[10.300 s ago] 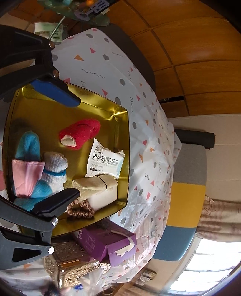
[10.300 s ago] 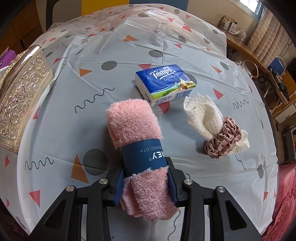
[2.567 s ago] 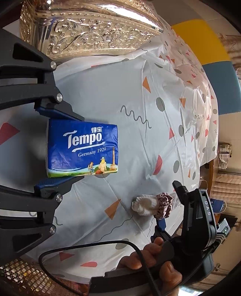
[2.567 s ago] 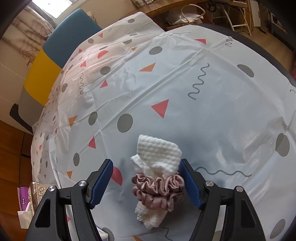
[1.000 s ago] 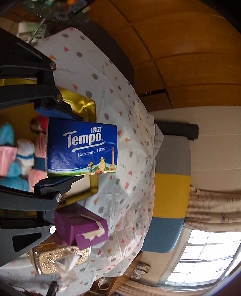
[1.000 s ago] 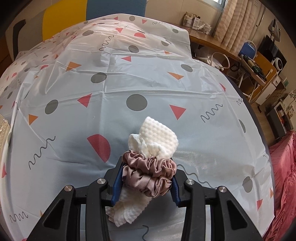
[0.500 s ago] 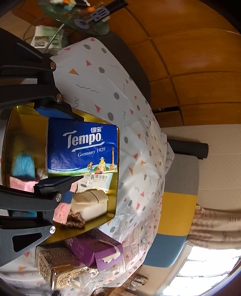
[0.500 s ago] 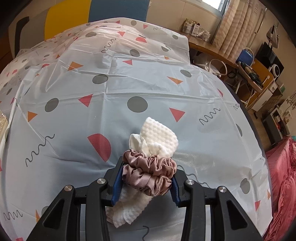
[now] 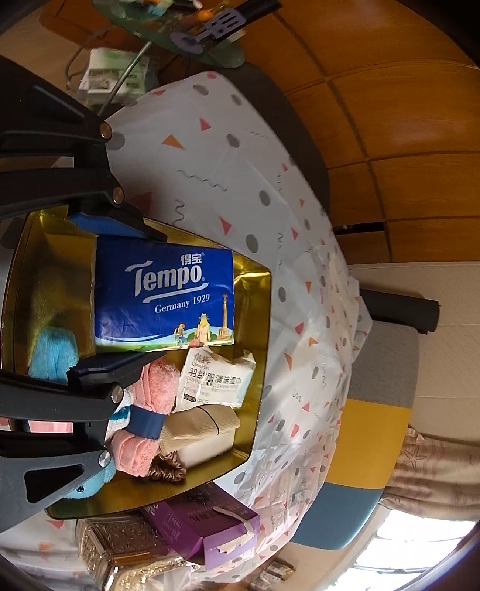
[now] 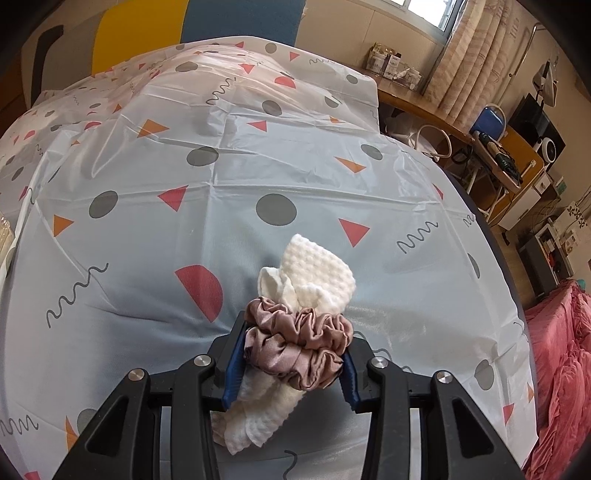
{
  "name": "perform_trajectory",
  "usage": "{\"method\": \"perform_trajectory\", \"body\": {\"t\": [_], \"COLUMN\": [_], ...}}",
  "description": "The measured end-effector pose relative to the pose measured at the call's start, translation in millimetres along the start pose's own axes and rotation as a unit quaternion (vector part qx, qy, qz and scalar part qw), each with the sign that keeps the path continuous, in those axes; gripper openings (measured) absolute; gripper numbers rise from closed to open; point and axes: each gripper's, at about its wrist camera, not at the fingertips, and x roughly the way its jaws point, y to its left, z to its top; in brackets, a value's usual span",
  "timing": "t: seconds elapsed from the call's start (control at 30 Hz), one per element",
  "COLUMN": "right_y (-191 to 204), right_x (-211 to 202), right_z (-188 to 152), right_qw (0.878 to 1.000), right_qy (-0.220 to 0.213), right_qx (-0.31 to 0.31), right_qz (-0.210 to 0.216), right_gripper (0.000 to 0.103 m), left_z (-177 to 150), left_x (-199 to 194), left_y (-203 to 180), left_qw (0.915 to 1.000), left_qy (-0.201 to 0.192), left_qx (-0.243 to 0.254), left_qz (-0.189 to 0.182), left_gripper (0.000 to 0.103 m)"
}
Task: Organize soft objects
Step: 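Carry the Tempo tissue pack into the gold tray and open the left gripper, then carry the waffle cloth and scrunchie into the gold tray and open the right gripper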
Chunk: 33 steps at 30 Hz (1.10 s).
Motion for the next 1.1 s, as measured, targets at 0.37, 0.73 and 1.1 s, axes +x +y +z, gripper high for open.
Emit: {"method": "perform_trajectory", "body": {"t": [0.37,0.73,1.1], "right_y": [2.4,3.7,4.3], "right_x": [0.9,1.0,0.5], "right_z": [1.9,1.6,1.0], "right_qw": [1.000,1.000,1.000], "right_qy": [0.003,0.002,0.002], "right_qx": [-0.004,-0.006,-0.004], "right_qz": [-0.004,-0.009,-0.011], "right_gripper": [0.042,0.042,0.042], "left_z": [23.1,4.4,-9.4], "left_x": [52.4,55.4,24.5], "left_y": [-2.5,-16.2,-9.7], "left_qw": [0.9983,0.9977,0.9992], "left_qy": [0.056,0.061,0.035], "left_qx": [0.007,0.027,0.016], "left_qz": [-0.015,-0.011,0.008], "left_gripper": [0.052,0.061,0.067]}}
